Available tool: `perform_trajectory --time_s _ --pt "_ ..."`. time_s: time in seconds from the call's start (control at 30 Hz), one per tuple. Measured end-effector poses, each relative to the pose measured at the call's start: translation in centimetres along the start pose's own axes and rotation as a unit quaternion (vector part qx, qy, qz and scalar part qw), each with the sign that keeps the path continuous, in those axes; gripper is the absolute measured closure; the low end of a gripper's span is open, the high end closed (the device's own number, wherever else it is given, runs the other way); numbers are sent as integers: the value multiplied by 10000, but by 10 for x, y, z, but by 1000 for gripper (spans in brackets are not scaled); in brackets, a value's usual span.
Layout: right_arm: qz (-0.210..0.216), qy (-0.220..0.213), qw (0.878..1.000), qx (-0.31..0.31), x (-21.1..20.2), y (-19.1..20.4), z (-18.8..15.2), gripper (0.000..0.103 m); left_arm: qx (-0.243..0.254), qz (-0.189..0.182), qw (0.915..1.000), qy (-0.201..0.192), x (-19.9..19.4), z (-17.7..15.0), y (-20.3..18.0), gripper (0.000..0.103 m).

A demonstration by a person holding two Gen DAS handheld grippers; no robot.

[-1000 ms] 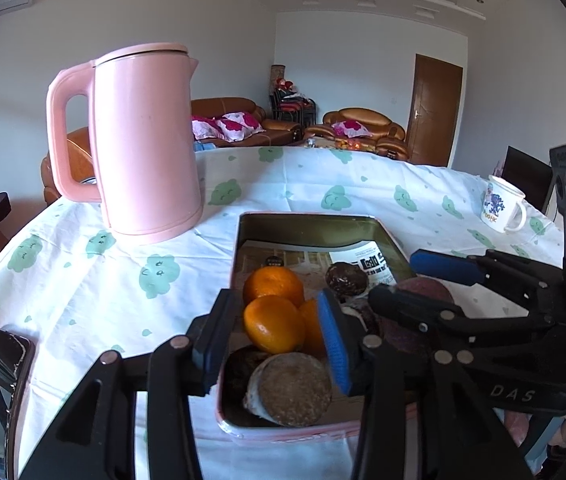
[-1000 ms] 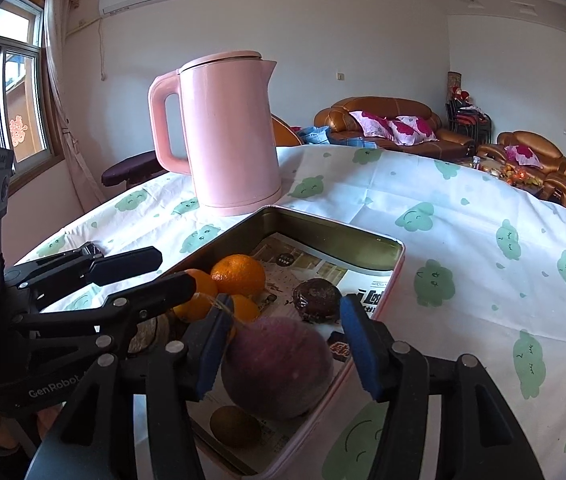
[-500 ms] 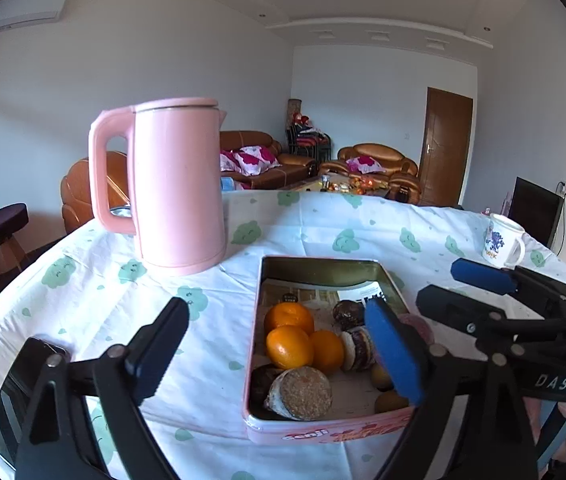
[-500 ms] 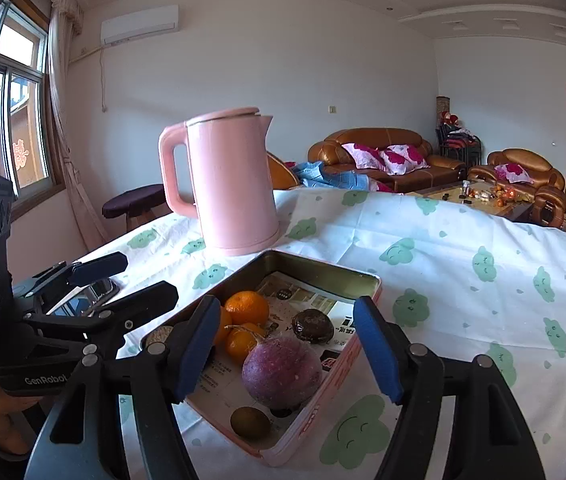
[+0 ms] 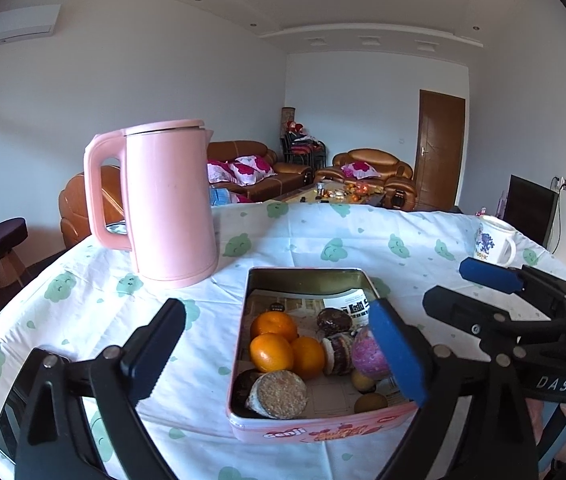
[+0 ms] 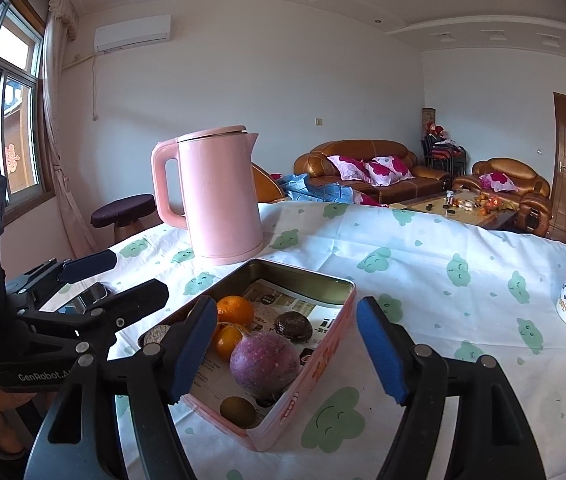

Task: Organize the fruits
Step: 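Open both tools and withdraw them from the tin box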

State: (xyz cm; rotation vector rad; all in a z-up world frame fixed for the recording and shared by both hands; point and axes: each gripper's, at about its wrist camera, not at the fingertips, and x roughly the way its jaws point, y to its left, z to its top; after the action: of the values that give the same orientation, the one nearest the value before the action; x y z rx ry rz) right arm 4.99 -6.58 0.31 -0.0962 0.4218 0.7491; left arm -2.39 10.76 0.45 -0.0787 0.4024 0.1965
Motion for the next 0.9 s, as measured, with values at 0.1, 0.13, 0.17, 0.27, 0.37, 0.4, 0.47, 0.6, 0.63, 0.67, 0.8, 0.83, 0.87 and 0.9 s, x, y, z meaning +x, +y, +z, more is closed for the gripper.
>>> perform_trajectory --time_s 0.1,0.13,0.17,0.27,0.37,0.4,0.47,0.6,0.63,0.67,0.8,0.83,0.87,0.9 --pt "-28 -11 10000 45 -3 -4 0 29 41 -7 10000 1 -1 0 -4 8" --pt "-34 -20 10000 58 -3 -5 0 29 54 -1 10000 1 -1 0 -4 8" --pt "-52 -32 10000 68 -5 -6 0 29 49 2 10000 1 -1 0 -4 8" --pt "-107 -70 9999 85 -9 -8 0 29 47 -4 10000 0 -1 1 -5 8" --pt "-125 -106 9998 119 -13 -11 1 29 89 -3 10000 -1 -2 1 -9 8" --pt "-135 -120 9998 125 -15 -11 1 29 100 -10 9999 -5 -2 1 -10 7" --pt "-156 -136 9997 131 -16 -12 2 29 122 -12 9999 -13 -3 2 -12 6" --pt "-213 -170 9995 151 -20 -15 2 29 152 -3 9999 -26 -4 2 -13 5" --pt "-227 -181 9995 156 -21 -15 2 29 150 -1 9999 -28 -4 2 -13 5" --pt "-234 -187 9994 159 -22 -16 2 29 150 -8 9999 -26 -3 2 -13 5" --pt "-262 -204 9992 203 -23 -19 1 29 176 -1 9998 1 -3 2 -14 4" --pt "-269 -204 9992 213 -23 -20 1 29 182 0 9998 8 -3 2 -14 4" --pt "-276 -205 9992 219 -23 -20 1 29 188 4 9998 11 -3 2 -15 4" --pt "-287 -208 9991 225 -23 -20 0 29 189 3 9998 10 -3 2 -14 4"
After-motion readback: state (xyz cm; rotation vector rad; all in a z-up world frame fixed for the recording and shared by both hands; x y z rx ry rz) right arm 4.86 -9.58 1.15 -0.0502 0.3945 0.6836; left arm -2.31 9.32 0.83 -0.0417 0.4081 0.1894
